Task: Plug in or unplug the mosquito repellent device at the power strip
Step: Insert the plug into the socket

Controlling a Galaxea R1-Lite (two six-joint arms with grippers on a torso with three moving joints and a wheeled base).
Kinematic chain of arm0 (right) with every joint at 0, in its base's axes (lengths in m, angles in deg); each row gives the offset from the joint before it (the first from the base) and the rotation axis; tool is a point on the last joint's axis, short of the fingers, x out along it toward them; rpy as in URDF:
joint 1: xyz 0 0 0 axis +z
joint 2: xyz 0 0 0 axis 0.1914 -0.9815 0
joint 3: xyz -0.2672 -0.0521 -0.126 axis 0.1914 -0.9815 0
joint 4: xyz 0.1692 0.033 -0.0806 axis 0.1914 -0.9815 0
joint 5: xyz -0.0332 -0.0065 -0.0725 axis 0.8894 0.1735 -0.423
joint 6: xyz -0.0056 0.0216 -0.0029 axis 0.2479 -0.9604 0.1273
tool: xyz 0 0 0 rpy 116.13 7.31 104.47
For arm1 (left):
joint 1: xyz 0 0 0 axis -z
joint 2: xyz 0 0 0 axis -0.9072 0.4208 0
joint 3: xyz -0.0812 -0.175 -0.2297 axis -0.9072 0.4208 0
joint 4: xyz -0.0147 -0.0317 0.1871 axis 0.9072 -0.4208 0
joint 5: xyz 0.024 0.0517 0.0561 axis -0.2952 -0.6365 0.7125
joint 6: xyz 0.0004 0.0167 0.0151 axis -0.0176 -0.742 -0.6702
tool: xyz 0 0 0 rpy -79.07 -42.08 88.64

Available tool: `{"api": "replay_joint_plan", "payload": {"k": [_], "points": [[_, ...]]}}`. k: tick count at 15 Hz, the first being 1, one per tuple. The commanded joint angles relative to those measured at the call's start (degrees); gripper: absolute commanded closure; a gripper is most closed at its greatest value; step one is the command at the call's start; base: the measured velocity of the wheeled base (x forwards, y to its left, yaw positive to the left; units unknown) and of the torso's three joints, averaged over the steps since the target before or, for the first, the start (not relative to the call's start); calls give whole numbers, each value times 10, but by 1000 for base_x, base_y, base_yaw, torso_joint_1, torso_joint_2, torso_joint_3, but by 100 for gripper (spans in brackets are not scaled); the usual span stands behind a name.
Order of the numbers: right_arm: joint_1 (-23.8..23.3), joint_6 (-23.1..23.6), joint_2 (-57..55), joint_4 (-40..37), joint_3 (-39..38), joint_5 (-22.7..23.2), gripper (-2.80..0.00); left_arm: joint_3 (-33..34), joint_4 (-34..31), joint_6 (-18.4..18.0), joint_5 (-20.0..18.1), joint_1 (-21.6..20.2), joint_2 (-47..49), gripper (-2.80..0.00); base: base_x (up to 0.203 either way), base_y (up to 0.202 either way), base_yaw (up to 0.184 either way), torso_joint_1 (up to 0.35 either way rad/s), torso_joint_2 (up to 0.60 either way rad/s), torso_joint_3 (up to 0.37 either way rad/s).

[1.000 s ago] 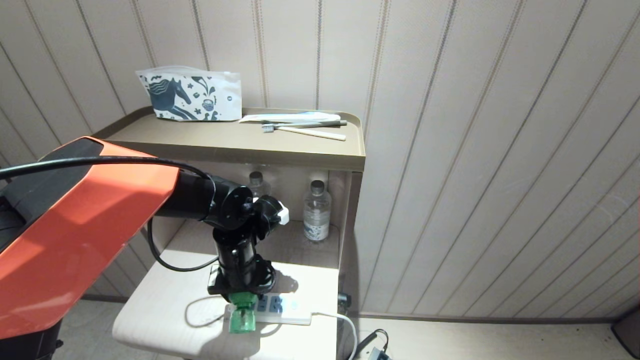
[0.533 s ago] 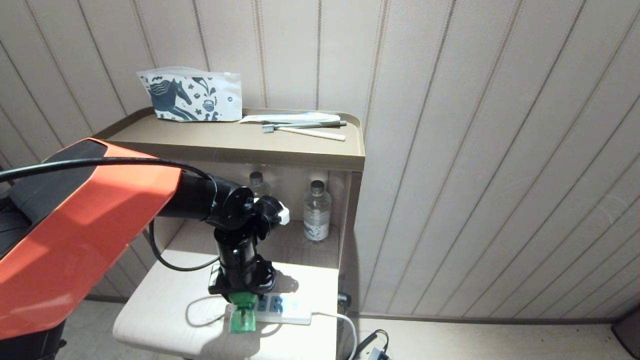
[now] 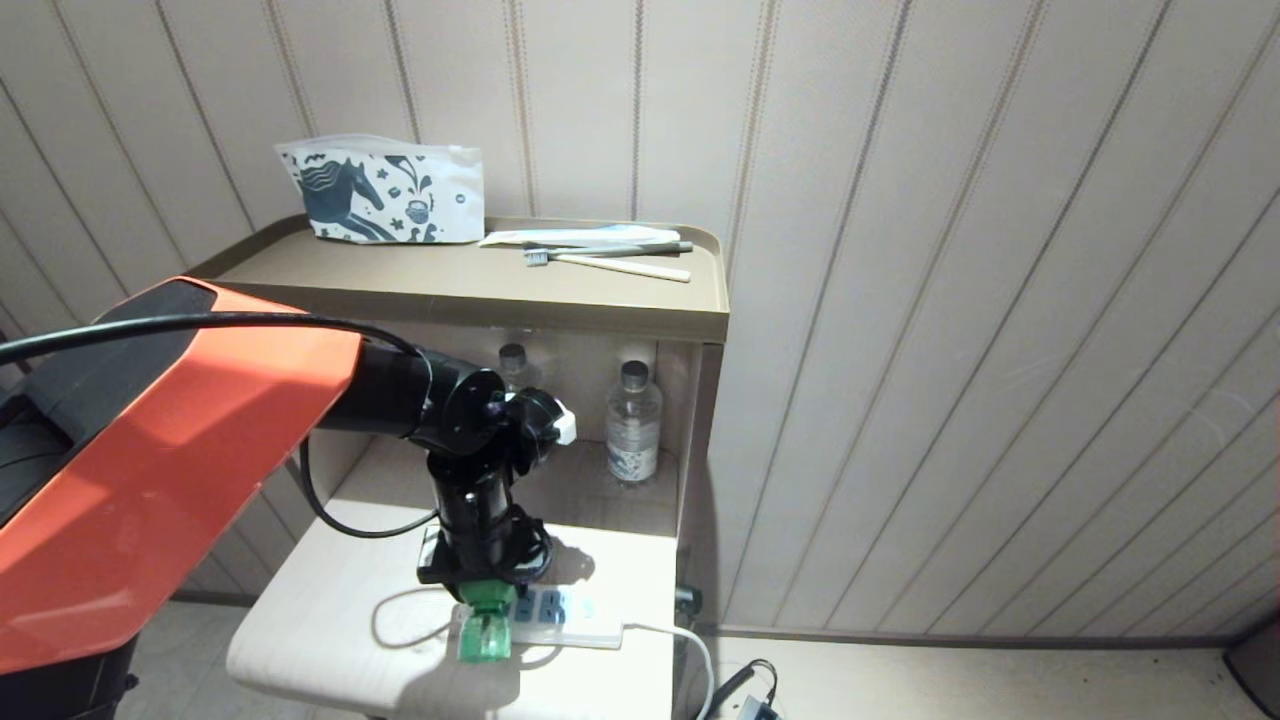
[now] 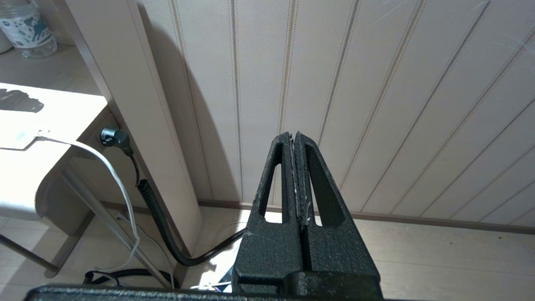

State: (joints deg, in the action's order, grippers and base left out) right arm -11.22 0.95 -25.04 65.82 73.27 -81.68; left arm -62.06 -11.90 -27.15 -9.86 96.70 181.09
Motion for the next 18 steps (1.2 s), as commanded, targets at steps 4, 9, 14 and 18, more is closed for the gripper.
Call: {"api": "replay_joint_plan", "payload": {"k": [4, 9, 14, 18], "points": [[0, 0, 0, 0, 0, 0, 0, 0, -1, 2, 2, -2, 15, 0, 0, 0, 0, 0, 0, 0], [0, 0, 0, 0, 0, 0, 0, -9, -1, -1, 2, -2, 22, 0, 0, 0, 0, 0, 0, 0], [0, 0, 0, 0, 0, 0, 0, -11, -2, -7, 2, -3, 27, 0, 0, 0, 0, 0, 0, 0], [0, 0, 0, 0, 0, 0, 0, -12, -2, -8, 2, -4, 31, 0, 0, 0, 0, 0, 0, 0]]}}
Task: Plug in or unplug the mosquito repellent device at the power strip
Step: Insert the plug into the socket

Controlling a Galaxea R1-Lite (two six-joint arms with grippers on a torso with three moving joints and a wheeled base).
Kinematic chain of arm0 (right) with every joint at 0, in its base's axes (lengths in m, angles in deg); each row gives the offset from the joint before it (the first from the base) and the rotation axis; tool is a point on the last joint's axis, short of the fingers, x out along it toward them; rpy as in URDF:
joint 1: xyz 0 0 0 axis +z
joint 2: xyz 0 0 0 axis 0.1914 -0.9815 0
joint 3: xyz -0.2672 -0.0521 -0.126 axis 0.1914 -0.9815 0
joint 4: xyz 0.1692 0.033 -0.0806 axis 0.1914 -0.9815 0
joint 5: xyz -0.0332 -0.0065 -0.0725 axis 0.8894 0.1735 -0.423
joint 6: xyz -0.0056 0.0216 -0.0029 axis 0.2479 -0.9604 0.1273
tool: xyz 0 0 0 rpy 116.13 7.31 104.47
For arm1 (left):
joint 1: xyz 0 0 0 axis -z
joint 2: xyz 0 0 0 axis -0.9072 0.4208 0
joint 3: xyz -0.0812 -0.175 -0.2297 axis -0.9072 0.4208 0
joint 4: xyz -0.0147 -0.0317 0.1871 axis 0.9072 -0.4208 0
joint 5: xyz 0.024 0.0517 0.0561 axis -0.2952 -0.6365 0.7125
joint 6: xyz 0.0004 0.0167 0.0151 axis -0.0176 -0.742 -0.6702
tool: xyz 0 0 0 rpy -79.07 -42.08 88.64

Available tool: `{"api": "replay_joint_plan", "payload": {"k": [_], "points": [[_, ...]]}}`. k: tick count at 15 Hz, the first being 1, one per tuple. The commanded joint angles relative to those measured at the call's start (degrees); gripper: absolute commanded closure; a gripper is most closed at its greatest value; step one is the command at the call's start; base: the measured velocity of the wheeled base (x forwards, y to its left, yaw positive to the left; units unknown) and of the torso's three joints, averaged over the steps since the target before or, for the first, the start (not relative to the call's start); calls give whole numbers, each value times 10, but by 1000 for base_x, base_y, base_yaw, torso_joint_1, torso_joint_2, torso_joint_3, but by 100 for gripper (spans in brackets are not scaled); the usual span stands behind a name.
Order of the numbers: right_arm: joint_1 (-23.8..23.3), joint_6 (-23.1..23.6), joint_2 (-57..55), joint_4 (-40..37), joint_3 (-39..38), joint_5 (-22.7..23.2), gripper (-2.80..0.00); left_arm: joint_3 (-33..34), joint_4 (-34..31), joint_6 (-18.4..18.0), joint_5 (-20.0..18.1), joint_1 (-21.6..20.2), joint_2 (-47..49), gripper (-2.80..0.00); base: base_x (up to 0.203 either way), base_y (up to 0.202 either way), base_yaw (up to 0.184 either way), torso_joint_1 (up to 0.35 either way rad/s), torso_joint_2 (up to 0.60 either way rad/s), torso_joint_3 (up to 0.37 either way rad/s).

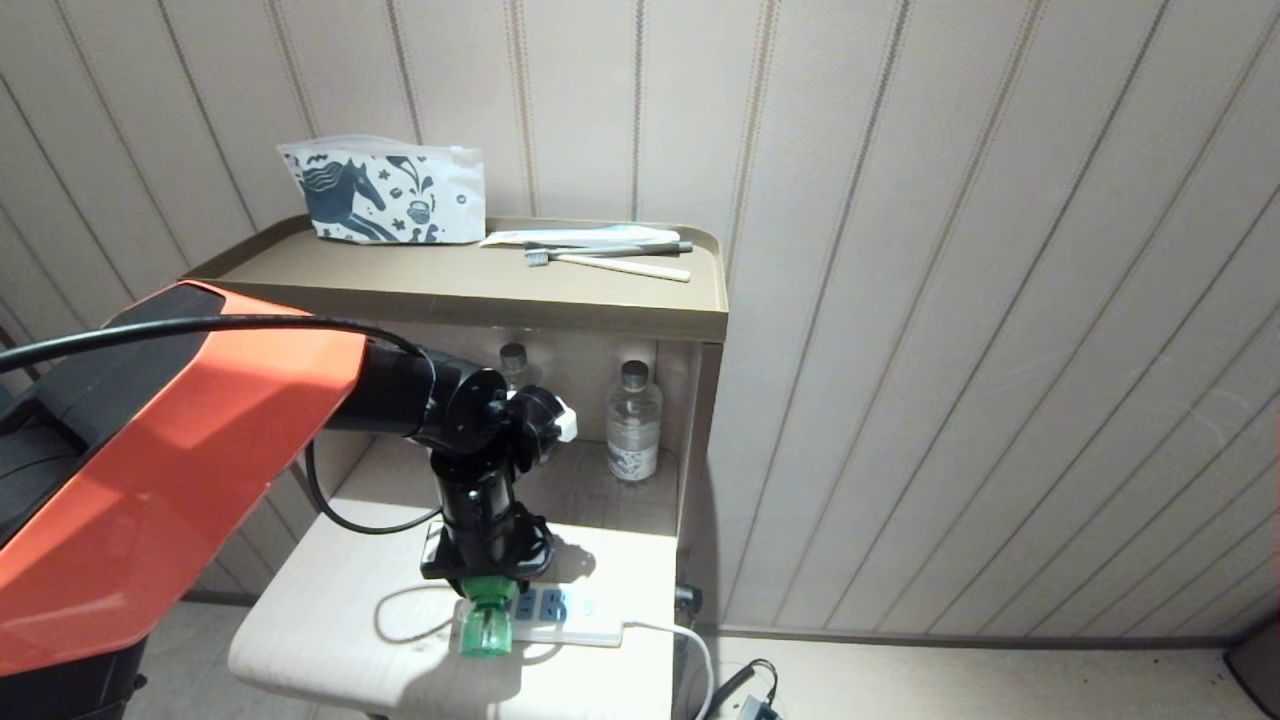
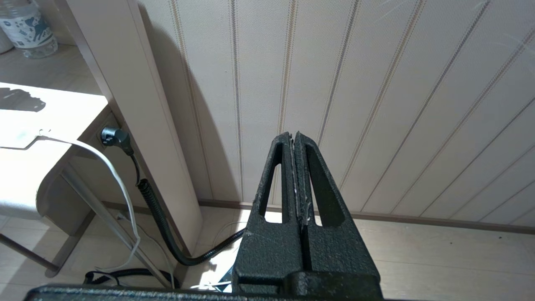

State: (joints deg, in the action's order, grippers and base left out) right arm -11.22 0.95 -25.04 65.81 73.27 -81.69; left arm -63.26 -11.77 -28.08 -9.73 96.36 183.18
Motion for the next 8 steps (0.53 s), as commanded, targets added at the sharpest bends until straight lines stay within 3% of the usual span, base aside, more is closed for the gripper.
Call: {"api": "replay_joint_plan", "payload": {"k": [1, 8], "points": [[0, 0, 0, 0, 0, 0, 0, 0, -2, 2, 1, -1, 12, 0, 0, 0, 0, 0, 0, 0], [0, 0, 0, 0, 0, 0, 0, -2, -3, 2, 6, -1, 21, 0, 0, 0, 0, 0, 0, 0]]}}
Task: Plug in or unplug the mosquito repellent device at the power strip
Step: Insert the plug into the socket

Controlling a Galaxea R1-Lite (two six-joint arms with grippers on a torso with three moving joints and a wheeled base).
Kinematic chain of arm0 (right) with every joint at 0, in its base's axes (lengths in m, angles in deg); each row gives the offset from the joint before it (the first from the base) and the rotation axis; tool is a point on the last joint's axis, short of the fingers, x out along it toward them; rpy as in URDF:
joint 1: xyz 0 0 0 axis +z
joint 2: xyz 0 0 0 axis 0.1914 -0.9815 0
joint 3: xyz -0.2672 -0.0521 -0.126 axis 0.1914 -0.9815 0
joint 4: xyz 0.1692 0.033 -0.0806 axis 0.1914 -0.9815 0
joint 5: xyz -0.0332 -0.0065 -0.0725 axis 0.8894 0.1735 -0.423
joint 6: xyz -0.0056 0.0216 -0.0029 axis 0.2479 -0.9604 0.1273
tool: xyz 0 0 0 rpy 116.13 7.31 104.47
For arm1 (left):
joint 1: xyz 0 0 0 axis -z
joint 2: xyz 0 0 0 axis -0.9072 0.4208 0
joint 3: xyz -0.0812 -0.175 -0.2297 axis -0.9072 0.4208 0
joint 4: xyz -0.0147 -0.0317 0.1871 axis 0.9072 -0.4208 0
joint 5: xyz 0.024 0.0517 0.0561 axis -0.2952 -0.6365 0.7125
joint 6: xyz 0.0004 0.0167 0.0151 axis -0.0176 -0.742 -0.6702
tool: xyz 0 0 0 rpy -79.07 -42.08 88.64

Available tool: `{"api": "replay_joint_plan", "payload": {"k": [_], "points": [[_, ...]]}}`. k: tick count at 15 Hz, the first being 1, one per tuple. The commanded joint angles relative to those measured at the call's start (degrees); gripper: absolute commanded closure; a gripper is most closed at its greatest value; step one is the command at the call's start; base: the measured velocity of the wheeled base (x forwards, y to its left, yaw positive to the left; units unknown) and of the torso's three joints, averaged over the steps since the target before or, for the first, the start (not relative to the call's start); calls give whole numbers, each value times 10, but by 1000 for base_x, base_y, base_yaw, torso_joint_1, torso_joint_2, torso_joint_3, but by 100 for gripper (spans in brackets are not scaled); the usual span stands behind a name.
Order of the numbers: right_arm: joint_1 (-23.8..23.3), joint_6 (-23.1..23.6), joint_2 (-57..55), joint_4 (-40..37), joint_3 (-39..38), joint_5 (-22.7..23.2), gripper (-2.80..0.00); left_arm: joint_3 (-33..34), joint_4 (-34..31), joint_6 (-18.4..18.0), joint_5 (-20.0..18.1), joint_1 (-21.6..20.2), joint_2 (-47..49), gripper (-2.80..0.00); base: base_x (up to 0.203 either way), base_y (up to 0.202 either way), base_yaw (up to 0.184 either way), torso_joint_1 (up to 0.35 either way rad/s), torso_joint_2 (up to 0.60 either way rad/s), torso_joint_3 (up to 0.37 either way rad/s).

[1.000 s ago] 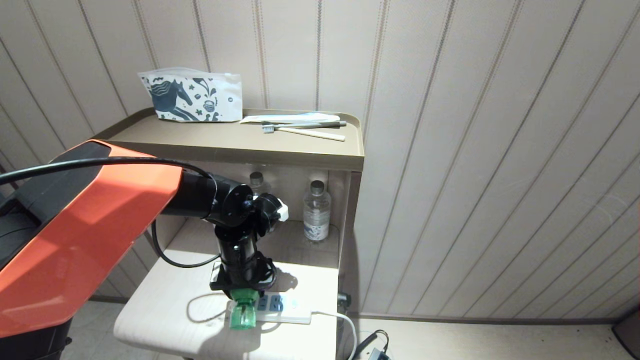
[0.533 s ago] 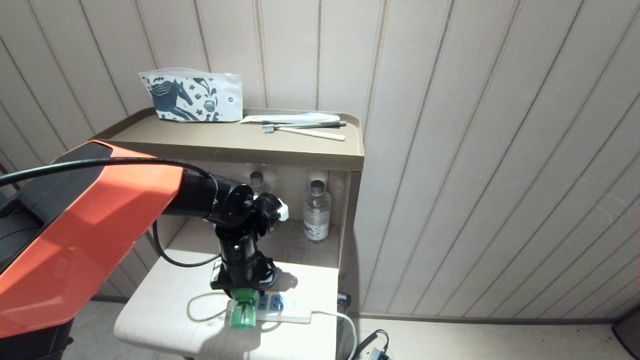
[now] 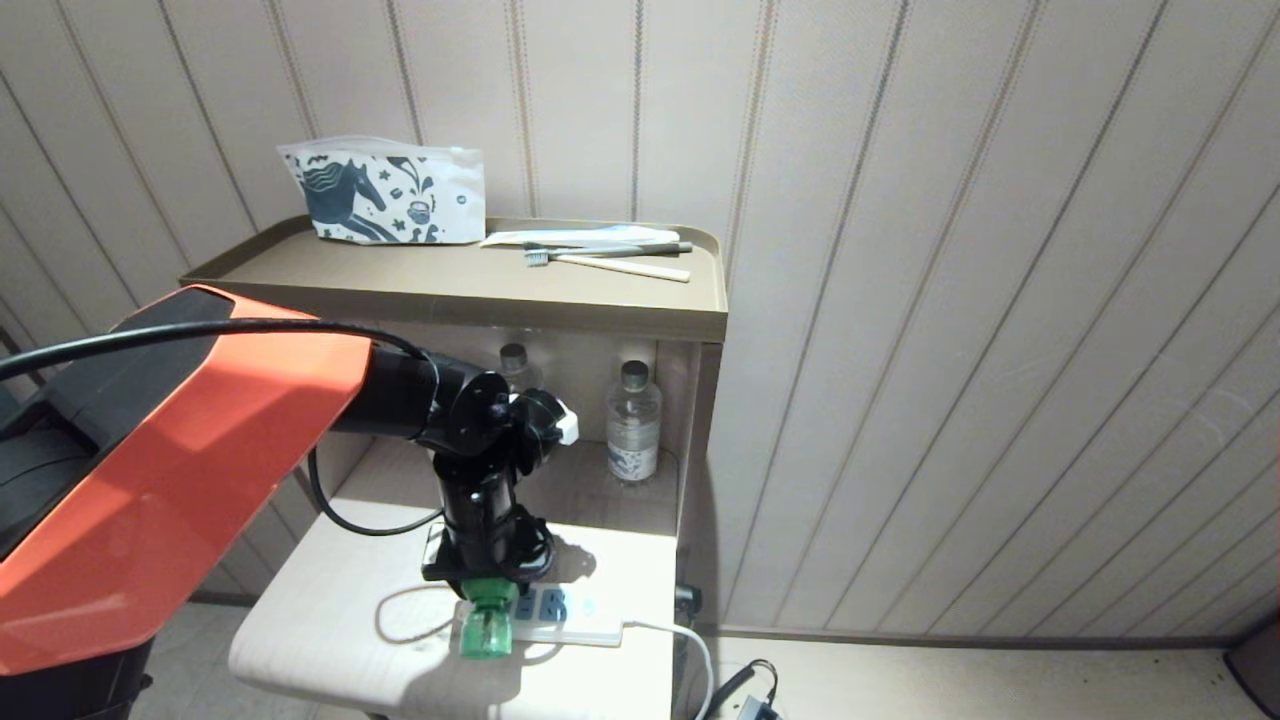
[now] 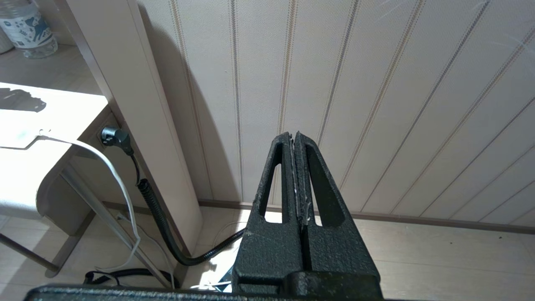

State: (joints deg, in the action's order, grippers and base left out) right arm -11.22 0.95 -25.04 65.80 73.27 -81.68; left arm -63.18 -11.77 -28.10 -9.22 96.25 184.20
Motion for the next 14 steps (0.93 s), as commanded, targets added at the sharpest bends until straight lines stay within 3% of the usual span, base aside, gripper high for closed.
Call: {"api": "replay_joint_plan", "payload": {"k": [1, 14], "points": [[0, 0, 0, 0, 0, 0, 0, -4, -2, 2, 2, 0, 13, 0, 0, 0, 0, 0, 0, 0], [0, 0, 0, 0, 0, 0, 0, -12, -3, 2, 22, -7, 27, 0, 0, 0, 0, 0, 0, 0]]}}
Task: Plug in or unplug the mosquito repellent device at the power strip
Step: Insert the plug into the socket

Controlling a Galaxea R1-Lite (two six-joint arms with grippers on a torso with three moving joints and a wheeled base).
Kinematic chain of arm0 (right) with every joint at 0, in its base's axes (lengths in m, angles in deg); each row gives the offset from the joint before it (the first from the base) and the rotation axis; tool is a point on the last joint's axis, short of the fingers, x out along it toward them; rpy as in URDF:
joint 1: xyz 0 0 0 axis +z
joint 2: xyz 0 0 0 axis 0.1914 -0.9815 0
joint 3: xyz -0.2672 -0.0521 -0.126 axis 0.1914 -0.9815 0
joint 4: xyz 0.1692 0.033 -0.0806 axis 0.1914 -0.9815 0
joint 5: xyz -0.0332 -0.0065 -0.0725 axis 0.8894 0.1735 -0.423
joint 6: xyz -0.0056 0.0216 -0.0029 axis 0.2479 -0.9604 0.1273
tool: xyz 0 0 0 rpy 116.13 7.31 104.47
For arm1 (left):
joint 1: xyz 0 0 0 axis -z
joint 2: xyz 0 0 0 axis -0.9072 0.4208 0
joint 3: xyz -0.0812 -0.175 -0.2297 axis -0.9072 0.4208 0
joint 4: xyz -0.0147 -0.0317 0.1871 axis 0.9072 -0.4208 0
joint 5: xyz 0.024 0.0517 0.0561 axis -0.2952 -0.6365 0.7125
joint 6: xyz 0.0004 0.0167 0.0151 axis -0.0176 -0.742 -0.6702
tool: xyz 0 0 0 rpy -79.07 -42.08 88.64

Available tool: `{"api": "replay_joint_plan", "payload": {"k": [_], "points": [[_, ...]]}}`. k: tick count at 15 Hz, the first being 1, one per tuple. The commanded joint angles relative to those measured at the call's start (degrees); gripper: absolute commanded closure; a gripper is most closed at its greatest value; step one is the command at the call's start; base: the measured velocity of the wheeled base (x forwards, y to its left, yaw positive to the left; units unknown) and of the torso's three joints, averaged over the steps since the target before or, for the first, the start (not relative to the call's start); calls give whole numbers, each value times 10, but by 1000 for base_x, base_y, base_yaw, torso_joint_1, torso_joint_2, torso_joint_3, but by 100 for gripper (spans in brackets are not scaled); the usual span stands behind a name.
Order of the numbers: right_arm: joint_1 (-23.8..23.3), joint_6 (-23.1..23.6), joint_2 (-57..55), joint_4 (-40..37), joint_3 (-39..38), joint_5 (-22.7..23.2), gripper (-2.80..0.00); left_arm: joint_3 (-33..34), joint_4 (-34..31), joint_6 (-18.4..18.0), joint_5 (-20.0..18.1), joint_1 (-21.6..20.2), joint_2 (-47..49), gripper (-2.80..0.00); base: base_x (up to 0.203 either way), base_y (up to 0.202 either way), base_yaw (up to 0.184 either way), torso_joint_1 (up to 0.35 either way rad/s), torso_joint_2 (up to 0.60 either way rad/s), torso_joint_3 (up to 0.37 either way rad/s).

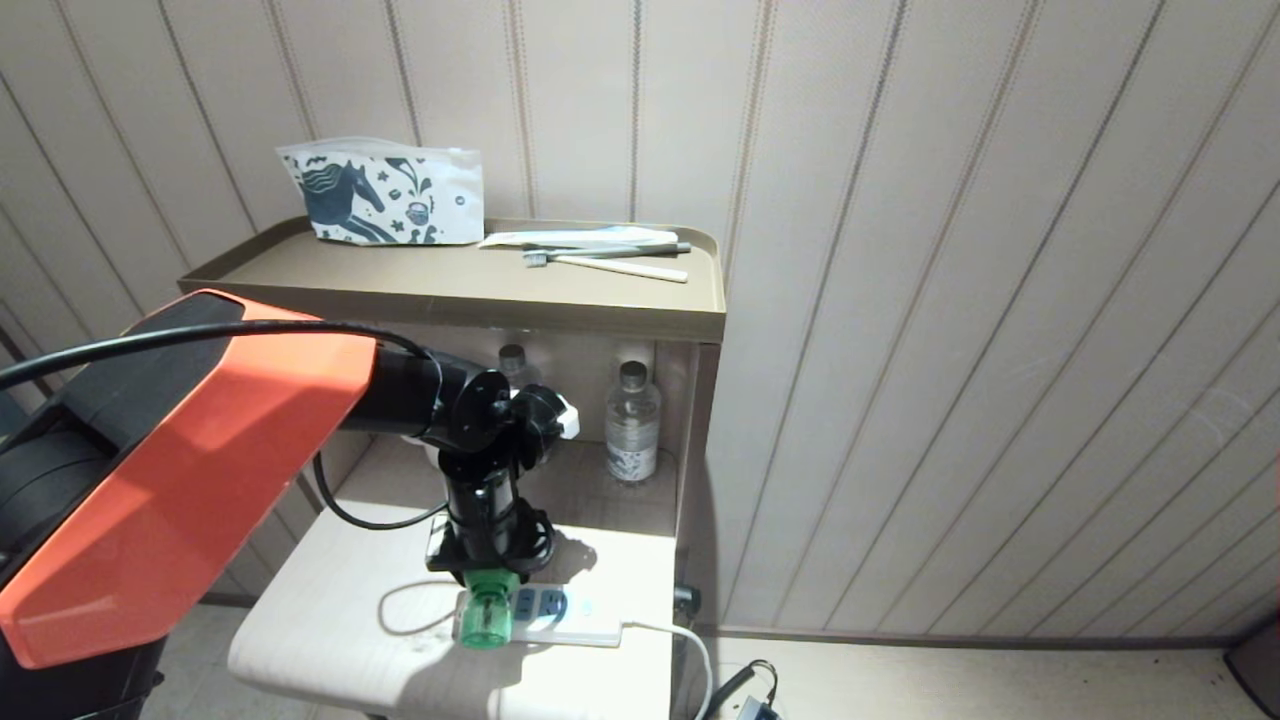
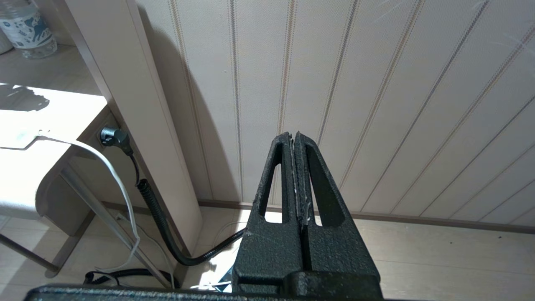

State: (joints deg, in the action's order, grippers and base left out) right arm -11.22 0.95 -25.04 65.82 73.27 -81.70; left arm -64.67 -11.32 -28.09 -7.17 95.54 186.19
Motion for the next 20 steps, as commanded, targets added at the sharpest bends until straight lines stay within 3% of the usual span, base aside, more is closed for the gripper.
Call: {"api": "replay_joint_plan", "payload": {"k": [1, 8, 20], "points": [[0, 0, 0, 0, 0, 0, 0, 3, -8, 2, 1, 0, 7, 0, 0, 0, 0, 0, 0, 0], [0, 0, 0, 0, 0, 0, 0, 3, -6, 2, 46, 0, 24, 0, 0, 0, 0, 0, 0, 0], [0, 0, 0, 0, 0, 0, 0, 16, -6, 2, 40, -15, 15, 0, 0, 0, 0, 0, 0, 0]]}}
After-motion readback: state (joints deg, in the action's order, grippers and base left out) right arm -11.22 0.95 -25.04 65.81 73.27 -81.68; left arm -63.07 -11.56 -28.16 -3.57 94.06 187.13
